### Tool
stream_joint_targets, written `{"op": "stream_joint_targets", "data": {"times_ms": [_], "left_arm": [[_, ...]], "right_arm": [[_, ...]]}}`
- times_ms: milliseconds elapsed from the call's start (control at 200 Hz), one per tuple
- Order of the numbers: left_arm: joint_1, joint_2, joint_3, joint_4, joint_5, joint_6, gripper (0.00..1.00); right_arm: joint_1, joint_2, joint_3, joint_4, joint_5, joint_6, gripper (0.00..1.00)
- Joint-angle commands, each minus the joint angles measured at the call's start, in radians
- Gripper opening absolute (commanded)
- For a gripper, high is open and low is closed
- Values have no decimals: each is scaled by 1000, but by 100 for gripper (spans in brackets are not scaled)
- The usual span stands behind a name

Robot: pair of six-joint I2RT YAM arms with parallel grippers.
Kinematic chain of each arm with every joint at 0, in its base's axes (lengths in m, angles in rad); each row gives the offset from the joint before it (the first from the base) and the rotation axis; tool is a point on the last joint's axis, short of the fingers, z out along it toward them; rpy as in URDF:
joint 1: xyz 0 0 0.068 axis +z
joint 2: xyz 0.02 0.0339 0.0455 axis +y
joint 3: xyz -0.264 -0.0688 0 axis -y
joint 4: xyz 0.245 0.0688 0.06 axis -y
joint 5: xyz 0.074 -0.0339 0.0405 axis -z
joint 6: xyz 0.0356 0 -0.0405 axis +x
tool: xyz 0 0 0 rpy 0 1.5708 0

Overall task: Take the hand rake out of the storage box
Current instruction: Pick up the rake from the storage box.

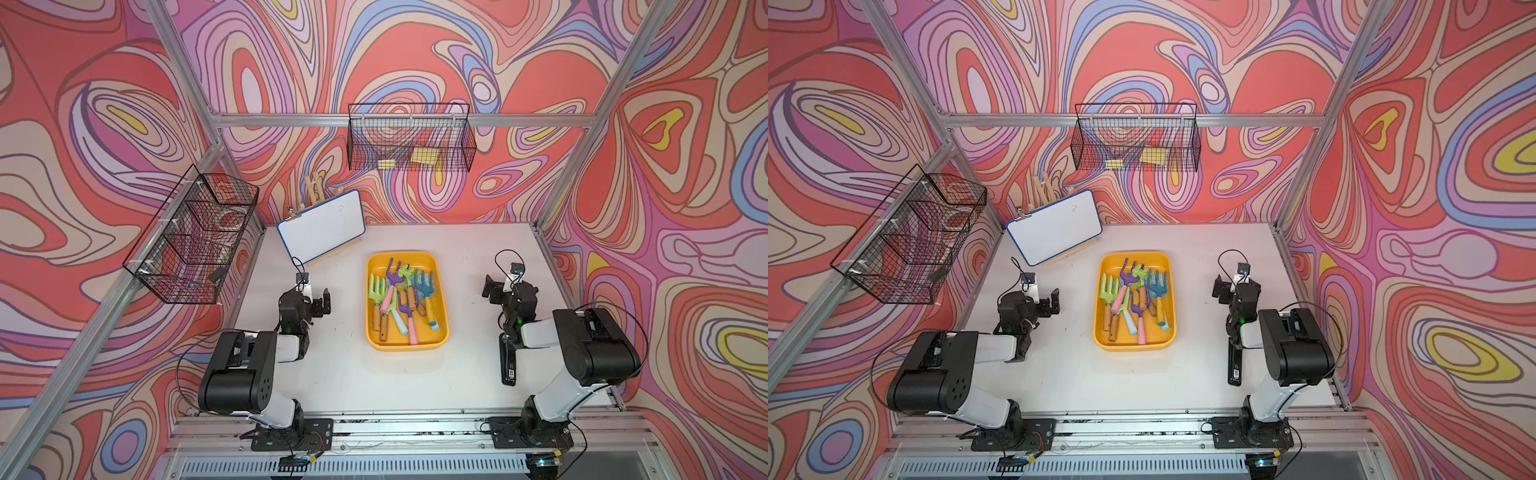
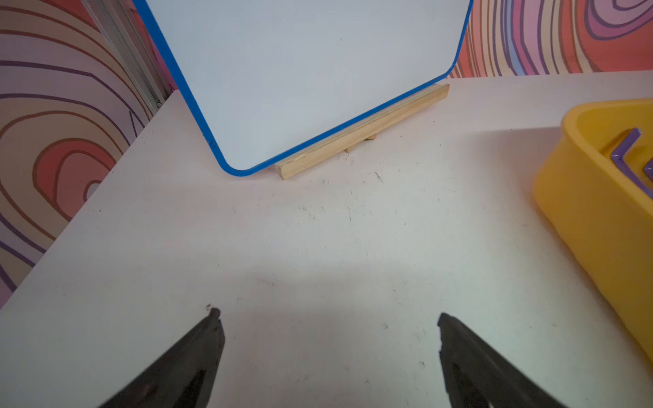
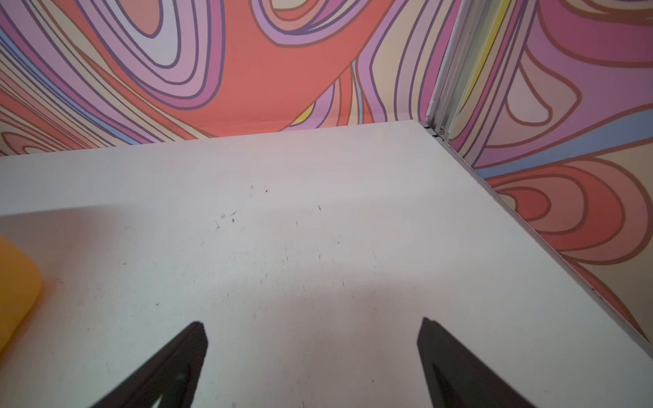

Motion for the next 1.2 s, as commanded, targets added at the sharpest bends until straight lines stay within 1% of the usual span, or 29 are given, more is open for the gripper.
{"op": "stream_joint_targets", "data": {"times_ms": [0, 250, 351, 416, 491, 611, 676, 771, 876, 921, 941, 956, 1037, 1097, 1197], "left_arm": [[-2, 8, 17, -3, -8, -7, 99], [-1, 6, 16, -1, -8, -8, 99], [-1, 3, 8, 11, 31, 5, 99], [-1, -16, -3, 21, 23, 1, 99], [-1, -92, -23, -7, -25, -10, 99], [-3, -254, -24, -142, -85, -36, 99], [-5, -337, -18, -220, -130, -89, 99], [-7, -449, 1, -329, -147, -194, 99], [-7, -515, 80, -517, -91, -272, 99], [-6, -519, 128, -603, -56, -298, 99], [-7, -516, 138, -632, -40, -313, 100], [-7, -511, 175, -648, -29, -324, 99], [-7, -463, 216, -676, 52, -385, 99], [-5, -427, 226, -667, 128, -404, 96], [-7, -396, 241, -663, 243, -425, 91]], "right_arm": [[-1, 6, 24, -21, -66, -18, 98], [-1, 6, 23, -16, -64, -18, 98], [-1, 1, 13, -1, -56, -23, 98], [-1, -26, 1, 3, -43, -16, 98], [-1, -105, -13, -45, -15, -7, 98], [-1, -247, 19, -254, -12, 47, 98], [-2, -311, 37, -351, -17, 112, 98], [-1, -381, 76, -493, -11, 212, 98], [-2, -437, 144, -684, 34, 343, 98], [-1, -453, 184, -771, 22, 371, 98], [-1, -458, 196, -790, 4, 369, 98], [-1, -463, 202, -797, -14, 362, 98], [-1, -480, 223, -806, -105, 347, 92], [0, -484, 247, -831, -177, 342, 87], [0, -471, 292, -866, -305, 335, 82]]}}
